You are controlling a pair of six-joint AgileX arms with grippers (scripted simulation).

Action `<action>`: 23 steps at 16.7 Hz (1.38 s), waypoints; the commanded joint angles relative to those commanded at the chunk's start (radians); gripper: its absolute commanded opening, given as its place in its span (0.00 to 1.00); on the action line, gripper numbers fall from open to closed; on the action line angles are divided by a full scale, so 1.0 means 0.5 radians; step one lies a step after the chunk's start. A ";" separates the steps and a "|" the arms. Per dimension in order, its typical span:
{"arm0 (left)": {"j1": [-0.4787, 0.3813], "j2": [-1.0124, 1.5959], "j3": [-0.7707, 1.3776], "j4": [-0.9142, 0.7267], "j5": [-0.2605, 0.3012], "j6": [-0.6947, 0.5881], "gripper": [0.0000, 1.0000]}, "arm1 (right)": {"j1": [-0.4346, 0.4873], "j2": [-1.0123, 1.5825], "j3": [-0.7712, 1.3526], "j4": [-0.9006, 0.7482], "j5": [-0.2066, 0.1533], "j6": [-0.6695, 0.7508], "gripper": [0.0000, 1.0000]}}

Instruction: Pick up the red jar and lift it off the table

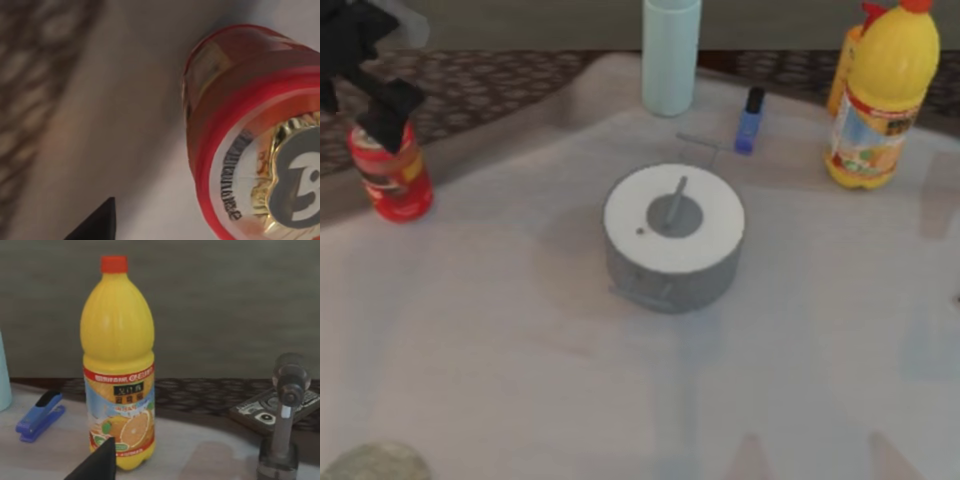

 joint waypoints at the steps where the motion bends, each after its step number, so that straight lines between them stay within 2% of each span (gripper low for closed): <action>1: -0.001 0.060 0.064 -0.035 0.000 0.016 1.00 | 0.000 0.000 0.000 0.000 0.000 0.000 1.00; 9: 0.008 0.124 0.122 -0.062 -0.001 0.034 1.00 | 0.000 0.000 0.000 0.000 0.000 0.000 1.00; 16: 0.003 0.060 -0.343 0.334 -0.002 0.038 1.00 | 0.000 0.000 0.000 0.000 0.000 0.000 1.00; 21: 0.003 0.054 -0.397 0.386 -0.002 0.038 1.00 | 0.000 0.000 0.000 0.000 0.000 0.000 1.00; 23: 0.003 0.054 -0.397 0.386 -0.002 0.038 0.85 | 0.000 0.000 0.000 0.000 0.000 0.000 1.00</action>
